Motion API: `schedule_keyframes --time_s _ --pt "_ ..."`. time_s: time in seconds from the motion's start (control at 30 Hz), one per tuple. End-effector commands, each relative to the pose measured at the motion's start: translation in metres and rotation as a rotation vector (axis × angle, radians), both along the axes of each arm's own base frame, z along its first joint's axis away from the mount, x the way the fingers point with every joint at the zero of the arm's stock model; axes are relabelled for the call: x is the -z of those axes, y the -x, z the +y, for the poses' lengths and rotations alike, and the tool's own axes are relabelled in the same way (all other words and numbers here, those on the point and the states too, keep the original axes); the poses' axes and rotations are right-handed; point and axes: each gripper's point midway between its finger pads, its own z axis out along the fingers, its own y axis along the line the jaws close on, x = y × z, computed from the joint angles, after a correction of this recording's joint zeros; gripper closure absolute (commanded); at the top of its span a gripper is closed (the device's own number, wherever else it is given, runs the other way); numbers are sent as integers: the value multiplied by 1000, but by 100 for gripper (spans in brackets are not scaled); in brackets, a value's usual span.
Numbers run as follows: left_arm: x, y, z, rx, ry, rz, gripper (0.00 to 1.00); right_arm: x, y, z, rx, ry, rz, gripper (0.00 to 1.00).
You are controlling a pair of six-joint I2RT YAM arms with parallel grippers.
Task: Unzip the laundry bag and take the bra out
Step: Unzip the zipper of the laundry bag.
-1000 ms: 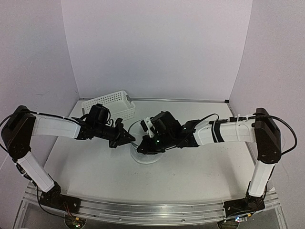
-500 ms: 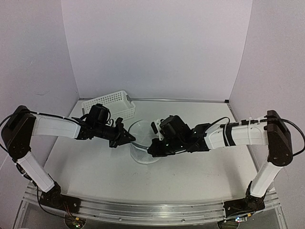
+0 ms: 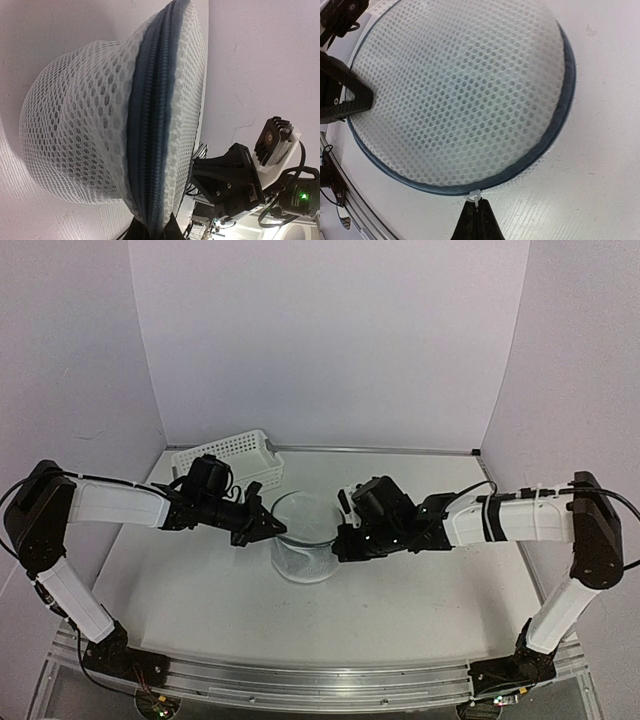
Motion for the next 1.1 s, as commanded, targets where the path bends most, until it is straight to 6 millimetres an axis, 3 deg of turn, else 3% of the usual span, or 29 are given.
schedule_keyframes --time_s 0.0,0.2,0.47,0.77,1.0,1.07 --pt "-22 0 -12 69 32 -66 100 -21 -21 -23 53 0 -61 100" --pt "-23 1 -13 86 17 -80 100 -25 -33 -39 80 10 -71 100" --pt "-22 2 -13 103 0 -86 100 -22 -28 -38 56 10 -55 100" --pt "-23 1 -11 144 -64 -127 100 -20 -6 -29 -30 -8 -53 100" --pt "-26 -13 -13 158 -111 -164 100 -23 21 -13 -100 -37 -70 100" --pt "-26 -19 -11 152 -131 -168 95 -24 28 -6 -117 -50 -72 100"
